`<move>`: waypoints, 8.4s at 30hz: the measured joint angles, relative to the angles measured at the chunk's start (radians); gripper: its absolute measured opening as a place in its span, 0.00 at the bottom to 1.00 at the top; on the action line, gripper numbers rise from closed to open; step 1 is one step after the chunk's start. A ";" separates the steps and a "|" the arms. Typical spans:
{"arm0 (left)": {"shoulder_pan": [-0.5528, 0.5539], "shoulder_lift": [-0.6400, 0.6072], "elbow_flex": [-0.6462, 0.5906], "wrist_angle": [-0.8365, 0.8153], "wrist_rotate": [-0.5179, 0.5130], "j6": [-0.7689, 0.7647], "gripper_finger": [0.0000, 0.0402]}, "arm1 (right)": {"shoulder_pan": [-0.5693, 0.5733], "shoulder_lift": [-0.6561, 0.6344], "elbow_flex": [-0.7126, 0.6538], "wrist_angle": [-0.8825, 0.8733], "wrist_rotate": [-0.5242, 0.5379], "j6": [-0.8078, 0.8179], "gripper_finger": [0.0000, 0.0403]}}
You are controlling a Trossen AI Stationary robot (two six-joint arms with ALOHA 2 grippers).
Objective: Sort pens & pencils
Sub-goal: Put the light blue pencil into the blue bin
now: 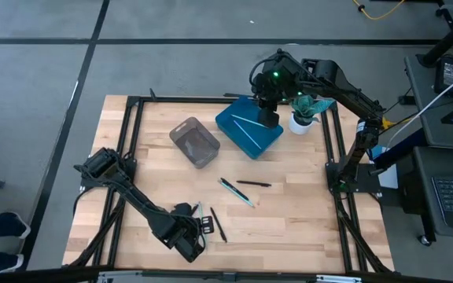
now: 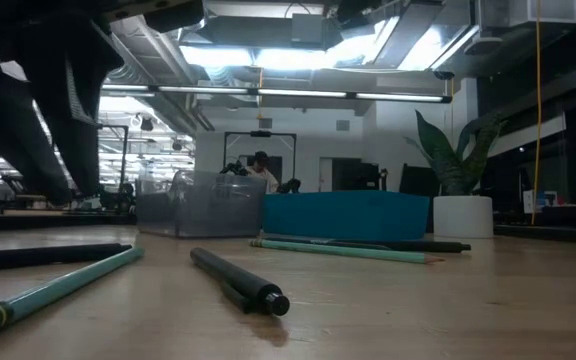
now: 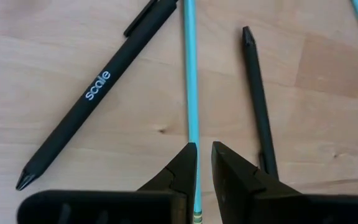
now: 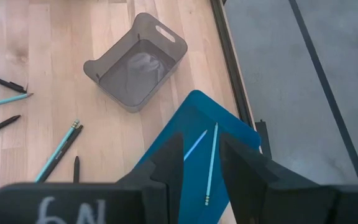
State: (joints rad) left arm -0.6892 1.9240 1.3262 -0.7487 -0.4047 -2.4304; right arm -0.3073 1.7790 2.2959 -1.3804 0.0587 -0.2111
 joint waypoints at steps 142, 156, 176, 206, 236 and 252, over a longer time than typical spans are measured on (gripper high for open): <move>0.168 0.084 0.000 0.106 0.360 0.286 0.02 | 0.000 0.000 0.000 0.030 -0.003 0.015 0.26; 0.174 0.092 0.075 -0.022 0.297 0.313 0.01 | 0.000 0.000 0.000 0.031 -0.002 0.015 0.26; 0.172 0.088 0.163 -0.133 0.263 0.313 0.00 | 0.000 0.000 0.000 0.025 -0.001 0.017 0.26; 0.148 0.085 0.107 -0.262 0.318 0.207 0.13 | 0.000 0.000 0.000 0.014 -0.001 0.016 0.26; 0.150 0.085 0.067 -0.237 0.369 0.215 0.14 | 0.000 0.000 0.000 0.014 -0.002 0.018 0.26; 0.150 0.084 0.029 -0.176 0.381 0.216 0.14 | 0.000 0.000 0.000 0.027 -0.002 0.019 0.26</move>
State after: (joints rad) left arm -0.5388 2.0075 1.3548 -0.9249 -0.0235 -2.2139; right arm -0.3074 1.7790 2.2959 -1.3537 0.0566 -0.1925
